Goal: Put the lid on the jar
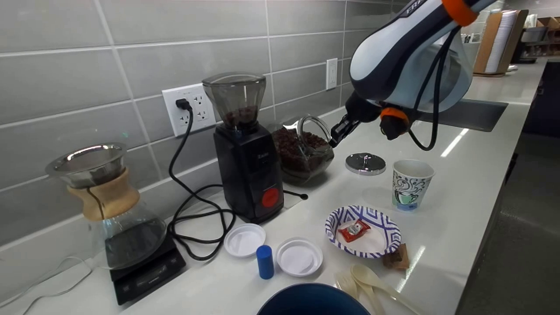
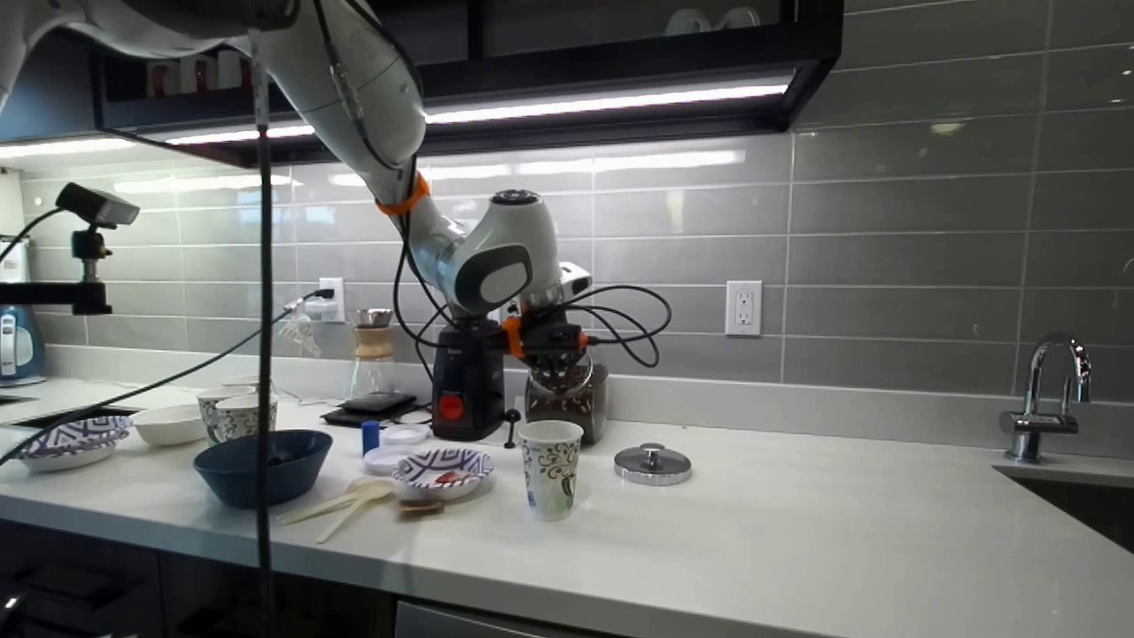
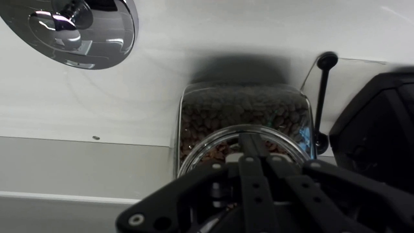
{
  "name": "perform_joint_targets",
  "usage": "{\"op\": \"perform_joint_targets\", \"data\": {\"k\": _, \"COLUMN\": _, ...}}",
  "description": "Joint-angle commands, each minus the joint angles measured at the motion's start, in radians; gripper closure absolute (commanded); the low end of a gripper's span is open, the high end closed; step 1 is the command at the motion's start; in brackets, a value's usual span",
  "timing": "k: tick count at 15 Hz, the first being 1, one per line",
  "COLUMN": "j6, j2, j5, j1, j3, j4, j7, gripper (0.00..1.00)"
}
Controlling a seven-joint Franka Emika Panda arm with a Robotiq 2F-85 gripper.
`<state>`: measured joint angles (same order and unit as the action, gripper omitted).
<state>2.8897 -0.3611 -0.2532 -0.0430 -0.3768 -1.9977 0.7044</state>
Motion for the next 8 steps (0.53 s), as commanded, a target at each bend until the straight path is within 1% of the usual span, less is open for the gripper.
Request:
{"op": "perform_joint_targets", "data": {"k": 1, "j6": 0.035, "j2": -0.045, "j5": -0.030, "j1": 0.027, "j3": -0.041, "j4": 0.037, "j7": 0.044, "gripper": 1.00}}
{"op": "perform_joint_targets", "data": {"k": 8, "j6": 0.073, "j2": -0.087, "j5": -0.026, "j1": 0.061, "j3": -0.085, "j4": 0.054, "j7": 0.059, "gripper": 1.00}}
